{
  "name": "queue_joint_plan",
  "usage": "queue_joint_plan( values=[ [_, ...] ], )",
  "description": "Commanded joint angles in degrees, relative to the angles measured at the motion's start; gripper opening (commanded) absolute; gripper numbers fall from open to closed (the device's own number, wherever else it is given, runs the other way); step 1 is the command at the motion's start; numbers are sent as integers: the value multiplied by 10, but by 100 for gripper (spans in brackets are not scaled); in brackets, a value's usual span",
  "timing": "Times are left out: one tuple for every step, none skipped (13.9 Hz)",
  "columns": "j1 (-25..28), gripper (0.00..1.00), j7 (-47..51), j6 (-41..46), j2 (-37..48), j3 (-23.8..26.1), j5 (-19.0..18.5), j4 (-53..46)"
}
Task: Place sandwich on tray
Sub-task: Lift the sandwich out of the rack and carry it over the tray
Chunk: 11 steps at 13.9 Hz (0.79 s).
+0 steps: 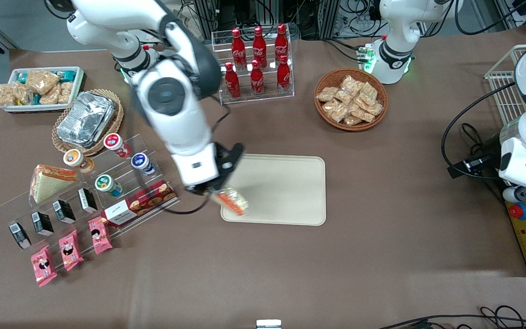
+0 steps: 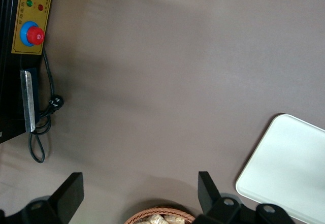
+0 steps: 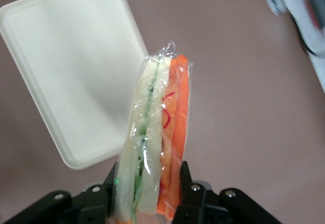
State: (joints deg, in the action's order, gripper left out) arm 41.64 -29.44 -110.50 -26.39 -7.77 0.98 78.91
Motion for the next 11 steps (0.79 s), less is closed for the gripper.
queue_joint_plan(
  values=[
    [25,48,-21,-38,-48,-7,-7,-11],
    [39,48,-23,-58,-66,-8,-10,-11],
    [44,48,-35,-80,-84,-8,-18,-11],
    [46,48,-56,-99,-101,-8,-33,-11],
    [46,48,-69,-112,-115,-8,-43,-10],
    [47,48,-72,-120,-125,-8,-54,-10],
    [48,48,-76,-128,-133,-8,-66,-10],
    [48,48,-76,-139,-143,-8,-75,-10],
    [48,48,-76,-150,-153,-8,-76,-9],
    [48,49,-71,-158,-159,-8,-75,-8],
    [49,49,-74,-162,-166,-8,-74,-8]
  ],
)
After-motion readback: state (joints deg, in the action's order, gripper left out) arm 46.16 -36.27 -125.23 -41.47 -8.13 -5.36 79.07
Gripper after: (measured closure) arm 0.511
